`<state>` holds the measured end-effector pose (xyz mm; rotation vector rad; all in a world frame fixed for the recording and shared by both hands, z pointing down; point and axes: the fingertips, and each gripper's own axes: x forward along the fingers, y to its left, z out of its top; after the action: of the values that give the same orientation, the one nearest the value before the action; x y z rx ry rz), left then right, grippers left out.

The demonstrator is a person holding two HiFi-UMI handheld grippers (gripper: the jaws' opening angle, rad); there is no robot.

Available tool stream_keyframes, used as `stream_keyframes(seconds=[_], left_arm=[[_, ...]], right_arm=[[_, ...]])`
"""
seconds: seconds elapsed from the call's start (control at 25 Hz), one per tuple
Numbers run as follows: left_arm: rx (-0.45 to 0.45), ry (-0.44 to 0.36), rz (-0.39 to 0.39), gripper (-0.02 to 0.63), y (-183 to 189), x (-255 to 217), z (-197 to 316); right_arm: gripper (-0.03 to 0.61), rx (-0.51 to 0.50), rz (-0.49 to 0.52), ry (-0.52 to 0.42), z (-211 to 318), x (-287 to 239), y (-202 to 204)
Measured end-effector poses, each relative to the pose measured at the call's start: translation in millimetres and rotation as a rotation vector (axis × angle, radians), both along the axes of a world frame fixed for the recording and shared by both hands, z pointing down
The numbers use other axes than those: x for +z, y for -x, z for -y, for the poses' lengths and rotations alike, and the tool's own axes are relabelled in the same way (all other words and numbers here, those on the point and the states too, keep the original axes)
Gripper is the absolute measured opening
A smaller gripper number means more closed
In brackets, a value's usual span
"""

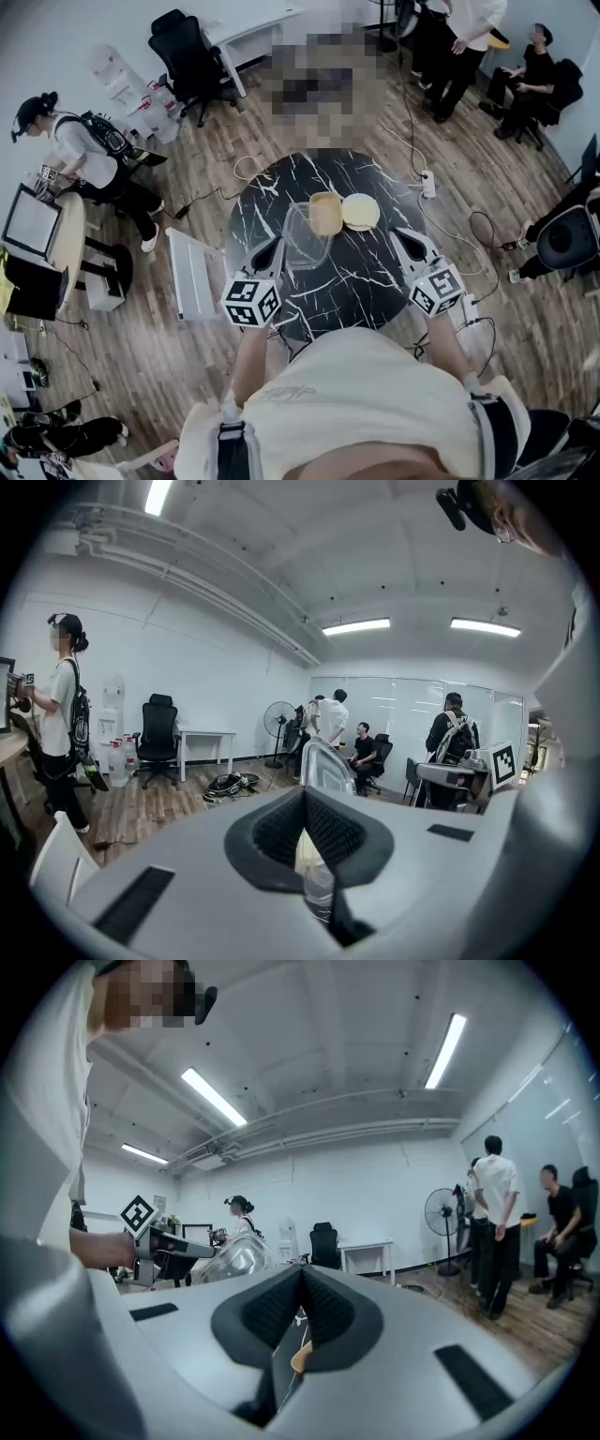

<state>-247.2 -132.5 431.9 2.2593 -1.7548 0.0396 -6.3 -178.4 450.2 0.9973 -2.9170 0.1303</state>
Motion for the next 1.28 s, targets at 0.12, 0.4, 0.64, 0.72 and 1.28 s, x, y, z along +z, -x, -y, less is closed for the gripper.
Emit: stream_keyframes(seconds=[0.12, 0.4, 0.64, 0.72, 1.28], left_arm=[[0.006, -0.028, 0.009, 0.017, 1, -11, -1], [0.002, -0.08, -0.002, 0.017, 7, -32, 1], [0.007, -0.085, -0.017, 0.017, 3, -30, 4], [0.011, -0.082, -0.021, 0.017, 0, -28, 3], [-0.011, -0.066, -0.042, 0.017, 4, -18, -4]], right_arm=[[0.006, 0.012, 0.014, -0.016, 4, -9, 0], [0.006, 0.03, 0.005, -0.051, 7, -28, 3], [0.006, 0.013, 0.008, -0.052, 3, -21, 12], [0.006, -0.003, -0.016, -0.059, -1, -16, 14], [0.006, 0.0, -0.018, -0.031, 3, -14, 13]])
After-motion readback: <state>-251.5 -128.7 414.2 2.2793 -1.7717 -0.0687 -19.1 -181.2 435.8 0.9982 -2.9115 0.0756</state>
